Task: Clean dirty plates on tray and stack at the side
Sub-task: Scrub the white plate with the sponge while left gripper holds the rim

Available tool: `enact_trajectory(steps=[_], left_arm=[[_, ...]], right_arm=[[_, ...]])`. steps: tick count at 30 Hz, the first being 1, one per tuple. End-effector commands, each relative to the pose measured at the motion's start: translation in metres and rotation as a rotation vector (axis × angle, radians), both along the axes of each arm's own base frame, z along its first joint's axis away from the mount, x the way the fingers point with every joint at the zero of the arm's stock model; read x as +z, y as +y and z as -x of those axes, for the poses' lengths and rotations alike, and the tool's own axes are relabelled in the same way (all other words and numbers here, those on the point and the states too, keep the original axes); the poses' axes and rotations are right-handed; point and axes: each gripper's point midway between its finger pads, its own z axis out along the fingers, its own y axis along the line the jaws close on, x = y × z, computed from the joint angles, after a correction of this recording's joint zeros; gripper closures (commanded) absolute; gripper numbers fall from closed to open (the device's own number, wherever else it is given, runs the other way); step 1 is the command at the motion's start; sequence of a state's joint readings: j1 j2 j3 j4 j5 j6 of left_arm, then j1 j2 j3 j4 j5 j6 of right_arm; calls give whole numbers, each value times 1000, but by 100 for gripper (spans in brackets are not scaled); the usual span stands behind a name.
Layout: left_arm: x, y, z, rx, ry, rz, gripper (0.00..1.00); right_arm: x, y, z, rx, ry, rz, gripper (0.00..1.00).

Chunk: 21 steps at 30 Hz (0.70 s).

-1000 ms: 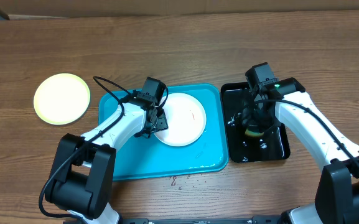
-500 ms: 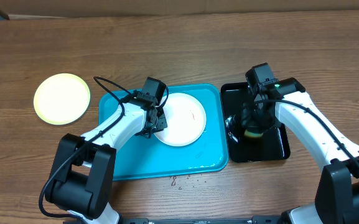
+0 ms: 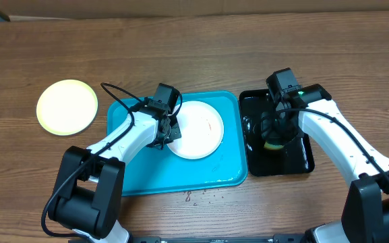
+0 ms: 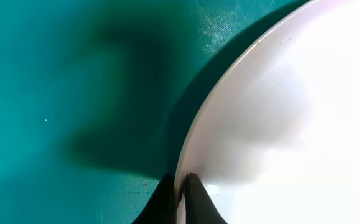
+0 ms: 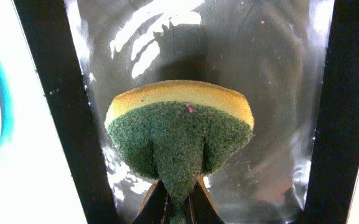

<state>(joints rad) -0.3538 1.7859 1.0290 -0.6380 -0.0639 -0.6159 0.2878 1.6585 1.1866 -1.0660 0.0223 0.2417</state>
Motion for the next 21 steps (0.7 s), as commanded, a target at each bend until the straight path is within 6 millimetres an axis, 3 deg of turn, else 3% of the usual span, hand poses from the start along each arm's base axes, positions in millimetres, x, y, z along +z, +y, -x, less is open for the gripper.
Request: enact_trajectory(steps=[1,13,15,21], left_arm=[[-22,9,19,-1,80,-44,96],[-22,9,19,-1,80,-43,96],[-22,9,19,-1,80,-44,96],[-22,9,19,-1,79,-43,96]], right_arm=[[16,5,-11,11,-64,-31,96],[14,14,-4,18,-29,-79,96],[16,25,-5,64,-31,-140,96],[47,99,-5,264,-65,-576,96]])
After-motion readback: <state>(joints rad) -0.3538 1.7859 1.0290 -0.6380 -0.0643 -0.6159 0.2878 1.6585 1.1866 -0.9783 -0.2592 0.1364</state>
